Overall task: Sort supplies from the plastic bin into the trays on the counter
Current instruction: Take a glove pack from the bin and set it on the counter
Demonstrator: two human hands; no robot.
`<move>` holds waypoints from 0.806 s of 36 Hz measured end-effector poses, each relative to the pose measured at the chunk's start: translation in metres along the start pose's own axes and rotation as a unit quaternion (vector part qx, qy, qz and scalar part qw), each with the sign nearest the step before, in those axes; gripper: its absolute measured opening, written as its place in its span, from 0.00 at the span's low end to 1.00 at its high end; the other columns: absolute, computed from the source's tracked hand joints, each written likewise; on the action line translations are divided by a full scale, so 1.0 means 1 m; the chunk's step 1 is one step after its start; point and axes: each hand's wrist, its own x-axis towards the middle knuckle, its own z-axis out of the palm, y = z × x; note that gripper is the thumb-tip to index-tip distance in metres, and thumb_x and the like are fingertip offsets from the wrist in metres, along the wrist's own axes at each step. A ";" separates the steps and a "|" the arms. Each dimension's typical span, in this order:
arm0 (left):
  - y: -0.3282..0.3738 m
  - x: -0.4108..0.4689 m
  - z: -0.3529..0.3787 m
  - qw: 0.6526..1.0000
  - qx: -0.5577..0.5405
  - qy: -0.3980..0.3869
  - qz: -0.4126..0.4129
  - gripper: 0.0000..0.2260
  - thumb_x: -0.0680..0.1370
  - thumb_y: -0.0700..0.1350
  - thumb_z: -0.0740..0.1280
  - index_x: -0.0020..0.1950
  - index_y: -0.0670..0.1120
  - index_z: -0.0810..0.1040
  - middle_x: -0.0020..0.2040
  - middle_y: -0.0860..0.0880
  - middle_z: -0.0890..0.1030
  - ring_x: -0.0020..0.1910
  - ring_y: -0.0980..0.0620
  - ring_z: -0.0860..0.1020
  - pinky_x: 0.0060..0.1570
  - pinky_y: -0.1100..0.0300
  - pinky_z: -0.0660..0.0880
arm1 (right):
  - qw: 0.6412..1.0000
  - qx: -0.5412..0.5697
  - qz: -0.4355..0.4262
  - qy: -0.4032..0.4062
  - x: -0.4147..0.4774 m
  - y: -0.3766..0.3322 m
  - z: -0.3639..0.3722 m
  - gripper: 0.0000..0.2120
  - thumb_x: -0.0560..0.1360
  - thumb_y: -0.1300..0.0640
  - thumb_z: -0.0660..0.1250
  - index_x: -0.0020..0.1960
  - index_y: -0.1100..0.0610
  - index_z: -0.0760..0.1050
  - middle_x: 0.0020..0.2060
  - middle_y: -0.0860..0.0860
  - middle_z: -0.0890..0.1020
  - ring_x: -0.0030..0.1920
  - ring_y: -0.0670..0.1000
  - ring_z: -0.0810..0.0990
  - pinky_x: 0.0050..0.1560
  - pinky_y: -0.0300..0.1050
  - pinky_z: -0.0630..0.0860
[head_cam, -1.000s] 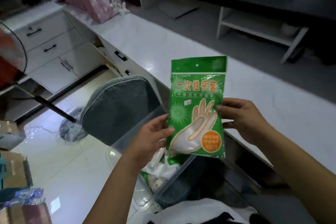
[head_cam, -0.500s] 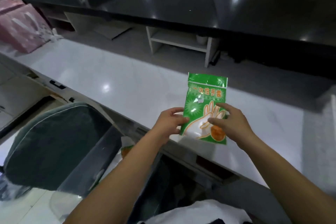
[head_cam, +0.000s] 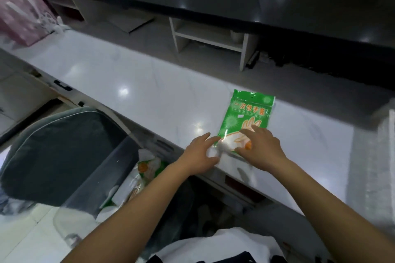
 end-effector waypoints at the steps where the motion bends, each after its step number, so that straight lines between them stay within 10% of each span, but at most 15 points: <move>1: -0.007 -0.009 -0.004 1.000 -0.019 0.014 -0.009 0.30 0.77 0.50 0.69 0.78 0.57 0.63 0.80 0.47 0.57 0.78 0.47 0.56 0.76 0.51 0.56 | 1.000 0.015 -0.021 0.001 -0.001 -0.009 -0.002 0.32 0.73 0.38 0.66 0.74 0.44 0.64 0.77 0.53 0.62 0.76 0.58 0.59 0.72 0.58 0.61; 13: -0.143 -0.163 -0.007 0.924 -0.197 0.178 -0.276 0.22 0.76 0.44 0.71 0.68 0.55 0.73 0.69 0.55 0.72 0.62 0.68 0.72 0.58 0.70 0.70 | 0.957 0.078 -0.245 -0.132 -0.010 -0.131 0.095 0.30 0.75 0.43 0.67 0.74 0.48 0.66 0.74 0.53 0.67 0.73 0.55 0.66 0.71 0.51 0.64; 17: -0.185 -0.194 0.011 0.886 -0.217 0.134 -0.387 0.26 0.77 0.46 0.70 0.74 0.52 0.69 0.72 0.49 0.72 0.65 0.50 0.73 0.55 0.62 0.68 | 0.941 0.013 -0.206 -0.268 -0.007 -0.141 0.160 0.33 0.76 0.42 0.65 0.77 0.48 0.60 0.77 0.53 0.61 0.76 0.55 0.59 0.73 0.55 0.61; 29: -0.308 -0.164 0.022 0.867 -0.227 -0.029 -0.442 0.28 0.75 0.44 0.69 0.75 0.47 0.67 0.70 0.42 0.73 0.60 0.46 0.75 0.58 0.60 0.73 | 0.917 -0.056 -0.121 -0.375 -0.008 -0.175 0.261 0.32 0.76 0.43 0.62 0.77 0.46 0.57 0.75 0.52 0.64 0.71 0.60 0.64 0.68 0.59 0.66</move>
